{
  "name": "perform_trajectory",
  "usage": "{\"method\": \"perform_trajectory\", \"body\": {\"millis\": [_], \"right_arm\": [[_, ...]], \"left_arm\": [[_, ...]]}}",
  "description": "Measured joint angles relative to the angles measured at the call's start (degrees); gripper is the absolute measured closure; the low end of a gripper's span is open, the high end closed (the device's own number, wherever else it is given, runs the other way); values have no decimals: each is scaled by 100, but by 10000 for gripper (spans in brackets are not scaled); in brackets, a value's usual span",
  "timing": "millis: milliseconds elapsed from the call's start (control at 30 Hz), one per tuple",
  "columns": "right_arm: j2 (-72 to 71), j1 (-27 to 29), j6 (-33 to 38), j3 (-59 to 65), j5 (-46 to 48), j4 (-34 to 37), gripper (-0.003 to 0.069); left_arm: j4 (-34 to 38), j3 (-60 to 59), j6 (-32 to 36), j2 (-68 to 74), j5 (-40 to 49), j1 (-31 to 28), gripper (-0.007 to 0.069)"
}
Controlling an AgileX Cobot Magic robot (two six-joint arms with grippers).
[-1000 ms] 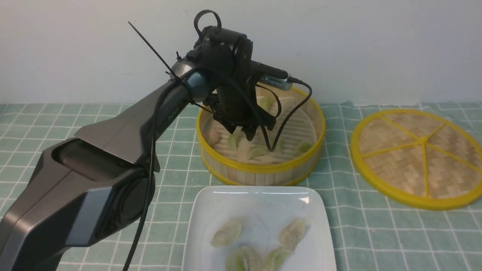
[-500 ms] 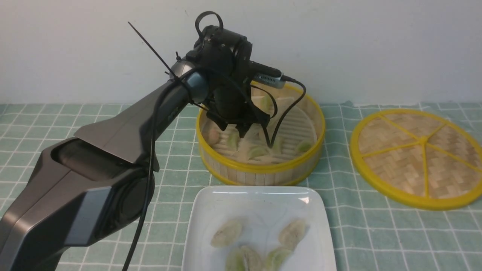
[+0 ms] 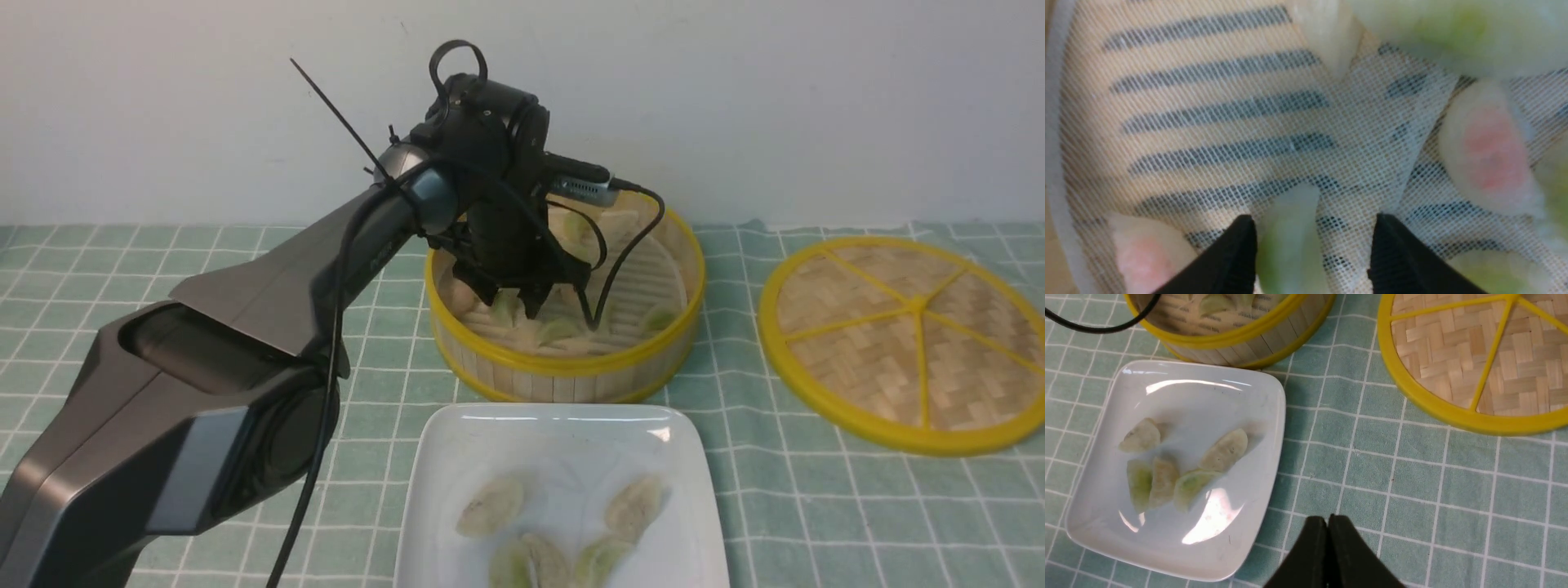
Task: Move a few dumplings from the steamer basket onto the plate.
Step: Use the left arm to grab a dumpling from the steamer
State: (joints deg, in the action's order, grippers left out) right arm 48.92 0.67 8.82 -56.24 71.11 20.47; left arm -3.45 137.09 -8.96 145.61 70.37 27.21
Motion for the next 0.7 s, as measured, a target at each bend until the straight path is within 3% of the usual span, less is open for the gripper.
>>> {"method": "perform_trajectory", "body": {"millis": [100,200,433,700], "right_arm": [[0,0,12,0,32,0,673],[0,0,18,0,32,5,673],[0,0,260,0,-137,94,673],[385,0,1005,-146,-577,824,673]], "left_arm": [[13,-67,22,-31,-33,0,330],[20,-112,218,-90,-37,20,455],[40,-214,481,-1075,30,98,462],[84,-950,492,-2958,54,99,462]]}}
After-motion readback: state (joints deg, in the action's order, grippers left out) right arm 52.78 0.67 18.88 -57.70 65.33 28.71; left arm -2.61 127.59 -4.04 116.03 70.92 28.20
